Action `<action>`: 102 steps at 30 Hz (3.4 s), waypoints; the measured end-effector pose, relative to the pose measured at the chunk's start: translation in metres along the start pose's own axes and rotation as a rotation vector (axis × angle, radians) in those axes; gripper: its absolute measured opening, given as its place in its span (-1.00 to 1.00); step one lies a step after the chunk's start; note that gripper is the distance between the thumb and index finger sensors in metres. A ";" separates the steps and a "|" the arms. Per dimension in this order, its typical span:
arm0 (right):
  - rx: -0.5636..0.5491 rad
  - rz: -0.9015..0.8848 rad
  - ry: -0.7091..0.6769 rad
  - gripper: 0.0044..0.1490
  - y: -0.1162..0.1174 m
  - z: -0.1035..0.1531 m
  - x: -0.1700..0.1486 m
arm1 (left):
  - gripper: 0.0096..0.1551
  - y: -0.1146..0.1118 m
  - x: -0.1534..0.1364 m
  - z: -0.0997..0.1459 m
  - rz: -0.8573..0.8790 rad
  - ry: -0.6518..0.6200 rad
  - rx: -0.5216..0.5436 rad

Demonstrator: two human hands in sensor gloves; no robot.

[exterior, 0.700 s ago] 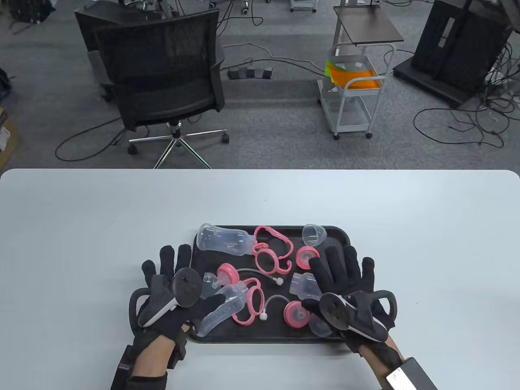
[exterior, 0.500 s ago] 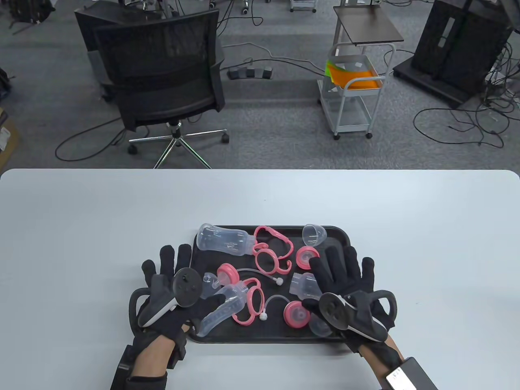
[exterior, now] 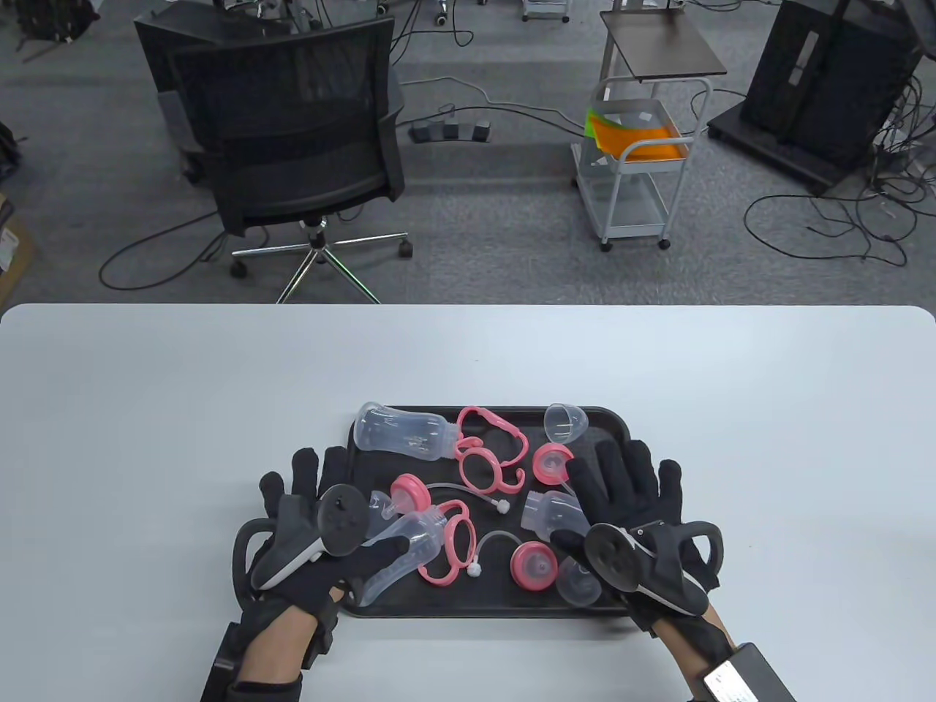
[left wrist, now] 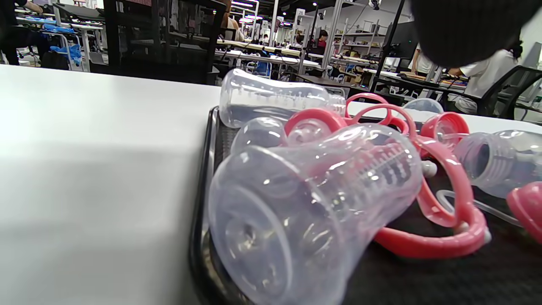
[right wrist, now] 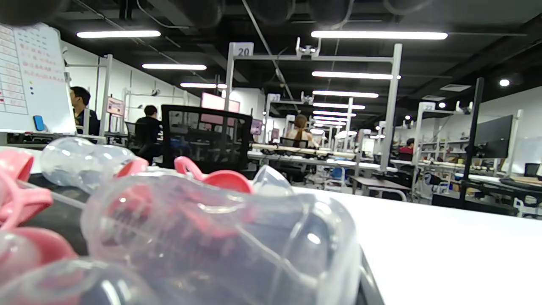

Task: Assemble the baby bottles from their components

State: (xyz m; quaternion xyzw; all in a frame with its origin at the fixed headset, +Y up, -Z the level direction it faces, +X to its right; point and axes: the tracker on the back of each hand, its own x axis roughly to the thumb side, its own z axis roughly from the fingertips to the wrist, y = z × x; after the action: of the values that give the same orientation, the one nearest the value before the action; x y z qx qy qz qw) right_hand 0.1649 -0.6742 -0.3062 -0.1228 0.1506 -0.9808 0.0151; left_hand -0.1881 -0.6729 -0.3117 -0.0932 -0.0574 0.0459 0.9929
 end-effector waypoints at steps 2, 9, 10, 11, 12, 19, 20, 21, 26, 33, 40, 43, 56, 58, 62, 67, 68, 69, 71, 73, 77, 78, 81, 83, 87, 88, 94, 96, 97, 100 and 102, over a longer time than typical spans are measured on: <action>0.004 -0.006 0.008 0.14 0.001 0.000 -0.002 | 0.38 0.001 0.003 0.002 -0.013 -0.013 -0.006; 0.022 -0.016 0.020 0.13 0.005 -0.001 -0.006 | 0.42 -0.006 0.021 0.000 -0.089 -0.066 -0.106; 0.017 -0.018 0.025 0.13 0.004 0.000 -0.007 | 0.41 -0.010 0.022 -0.002 -0.069 -0.081 -0.145; 0.015 -0.019 0.029 0.13 0.004 0.000 -0.008 | 0.41 -0.013 0.024 -0.004 -0.052 -0.077 -0.160; 0.012 -0.022 0.033 0.13 0.003 0.000 -0.009 | 0.40 -0.016 0.025 -0.006 -0.061 -0.068 -0.175; 0.020 -0.033 0.053 0.13 0.003 -0.001 -0.014 | 0.38 -0.028 0.035 -0.011 -0.139 -0.042 -0.202; 0.024 -0.032 0.052 0.13 0.004 -0.001 -0.014 | 0.37 -0.030 0.037 -0.012 -0.151 -0.039 -0.203; 0.027 -0.032 0.051 0.13 0.005 -0.001 -0.014 | 0.38 -0.031 0.039 -0.013 -0.162 -0.034 -0.204; 0.036 -0.027 0.053 0.13 0.005 -0.001 -0.015 | 0.35 -0.039 0.048 -0.015 -0.233 0.012 -0.203; 0.040 -0.028 0.061 0.13 0.005 -0.001 -0.016 | 0.36 -0.047 0.048 -0.020 -0.272 0.035 -0.224; 0.044 -0.028 0.063 0.13 0.005 -0.002 -0.016 | 0.34 -0.054 0.044 -0.026 -0.265 0.080 -0.237; 0.043 -0.028 0.062 0.13 0.005 -0.002 -0.016 | 0.32 -0.055 0.043 -0.027 -0.246 0.080 -0.233; 0.029 -0.034 0.058 0.13 0.003 -0.002 -0.016 | 0.28 -0.022 0.034 -0.010 -0.142 0.064 -0.215; 0.029 -0.039 0.055 0.12 0.003 -0.002 -0.015 | 0.28 -0.019 0.032 -0.009 -0.120 0.062 -0.208; 0.010 -0.033 0.046 0.10 -0.002 -0.001 -0.011 | 0.28 -0.008 0.028 -0.003 -0.106 0.095 -0.166; -0.079 -0.079 0.082 0.07 -0.020 0.003 -0.002 | 0.29 0.015 0.012 0.010 0.054 0.070 -0.077; -0.086 -0.095 0.088 0.06 -0.022 0.004 0.000 | 0.29 0.018 0.009 0.012 0.081 0.069 -0.058; -0.094 -0.110 0.097 0.05 -0.024 0.004 0.005 | 0.29 0.021 0.005 0.014 0.120 0.063 -0.022; -0.086 -0.115 0.093 0.01 -0.028 0.001 0.013 | 0.34 0.027 -0.003 0.017 0.194 0.061 0.064; -0.083 -0.112 0.098 -0.02 -0.033 -0.003 0.023 | 0.39 0.031 -0.011 0.019 0.242 0.081 0.155; -0.061 -0.096 0.071 -0.06 -0.047 -0.013 0.048 | 0.46 0.031 -0.025 0.020 0.404 0.098 0.290; -0.065 -0.095 0.077 -0.07 -0.050 -0.014 0.054 | 0.46 0.031 -0.028 0.019 0.449 0.085 0.307; -0.066 -0.069 0.055 -0.08 -0.057 -0.019 0.075 | 0.34 0.028 -0.042 0.017 0.607 0.074 0.344; -0.055 -0.053 0.036 -0.11 -0.059 -0.023 0.087 | 0.30 0.025 -0.047 0.016 0.655 0.097 0.376; -0.041 -0.058 0.030 -0.15 -0.057 -0.028 0.106 | 0.27 0.020 -0.056 0.012 0.730 0.075 0.426; -0.031 -0.050 0.037 -0.17 -0.055 -0.029 0.110 | 0.27 0.018 -0.058 0.011 0.748 0.071 0.426; 0.053 -0.028 0.043 -0.28 -0.034 -0.035 0.130 | 0.26 0.014 -0.064 0.010 0.760 0.106 0.451; 0.087 -0.049 0.056 -0.30 -0.026 -0.036 0.138 | 0.27 0.013 -0.066 0.010 0.773 0.126 0.465; 0.101 -0.059 0.064 -0.30 -0.022 -0.036 0.142 | 0.27 0.013 -0.066 0.010 0.779 0.126 0.467; 0.127 -0.050 0.087 -0.28 -0.013 -0.036 0.153 | 0.27 0.013 -0.067 0.010 0.774 0.120 0.477; 0.145 -0.039 0.110 -0.28 -0.005 -0.037 0.159 | 0.27 0.013 -0.067 0.010 0.774 0.121 0.479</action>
State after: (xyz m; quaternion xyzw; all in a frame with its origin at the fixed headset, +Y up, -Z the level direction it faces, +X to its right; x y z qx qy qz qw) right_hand 0.0014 -0.6688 -0.3014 -0.0705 0.0772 -0.9945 -0.0036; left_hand -0.2568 -0.6655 -0.3111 0.1219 0.0518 0.4200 0.8978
